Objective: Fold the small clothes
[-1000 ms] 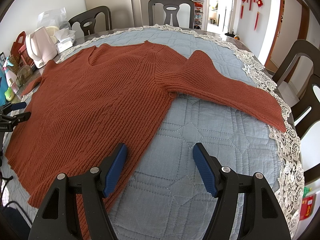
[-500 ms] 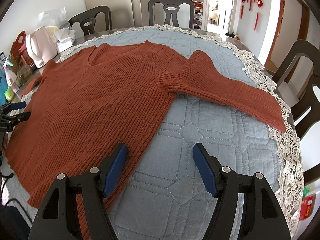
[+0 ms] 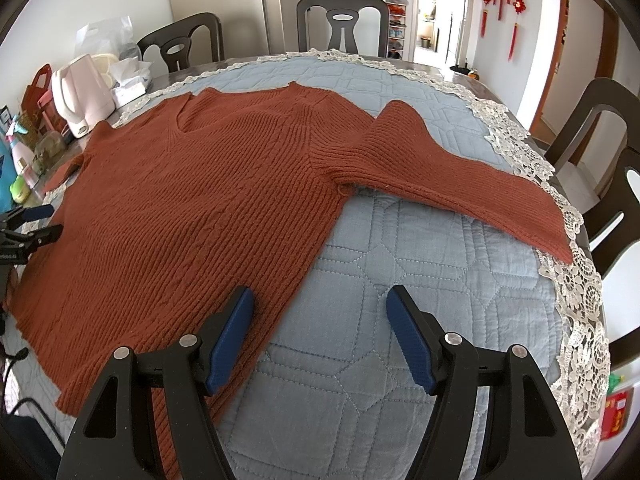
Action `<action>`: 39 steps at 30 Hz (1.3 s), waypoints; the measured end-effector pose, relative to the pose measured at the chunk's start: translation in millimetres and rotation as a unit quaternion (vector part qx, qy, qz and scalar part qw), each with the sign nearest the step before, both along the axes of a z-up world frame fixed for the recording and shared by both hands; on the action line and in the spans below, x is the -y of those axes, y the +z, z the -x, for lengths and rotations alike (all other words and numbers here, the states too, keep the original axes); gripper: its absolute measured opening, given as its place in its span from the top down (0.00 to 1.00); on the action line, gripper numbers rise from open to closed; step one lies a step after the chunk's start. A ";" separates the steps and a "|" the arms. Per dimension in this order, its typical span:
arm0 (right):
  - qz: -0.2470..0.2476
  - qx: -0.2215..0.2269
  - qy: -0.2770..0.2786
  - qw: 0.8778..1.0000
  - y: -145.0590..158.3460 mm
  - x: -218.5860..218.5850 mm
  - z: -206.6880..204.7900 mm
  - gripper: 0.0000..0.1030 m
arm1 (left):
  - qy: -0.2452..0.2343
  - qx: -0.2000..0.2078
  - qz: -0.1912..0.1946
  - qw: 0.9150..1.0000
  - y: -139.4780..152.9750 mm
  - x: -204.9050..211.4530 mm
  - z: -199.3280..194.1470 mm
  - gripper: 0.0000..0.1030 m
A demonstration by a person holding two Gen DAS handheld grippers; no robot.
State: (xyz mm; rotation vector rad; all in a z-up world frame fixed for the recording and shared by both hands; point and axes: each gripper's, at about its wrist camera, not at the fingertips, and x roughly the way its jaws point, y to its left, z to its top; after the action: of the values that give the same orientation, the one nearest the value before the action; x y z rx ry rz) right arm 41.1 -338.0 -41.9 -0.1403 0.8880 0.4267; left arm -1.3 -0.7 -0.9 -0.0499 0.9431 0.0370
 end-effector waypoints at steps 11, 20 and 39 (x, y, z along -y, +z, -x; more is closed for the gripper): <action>0.000 0.000 0.000 1.000 -0.1 0.1 -0.2 0.32 | 0.001 0.001 0.002 1.000 -0.1 -3.3 -5.1 0.00; 0.000 0.000 0.000 1.000 0.3 0.5 0.6 0.32 | 0.001 0.001 0.001 1.000 -0.1 -3.2 -5.0 0.00; 0.001 0.000 0.000 1.000 0.1 0.4 -1.8 0.32 | 0.001 0.001 0.001 1.000 -0.2 -3.0 -4.9 0.00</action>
State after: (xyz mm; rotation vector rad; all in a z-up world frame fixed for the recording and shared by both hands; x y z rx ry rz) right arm 42.9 -338.4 -41.9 -0.1423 0.8883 0.4258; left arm 3.6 2.3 -1.1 -0.0531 0.9419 0.0384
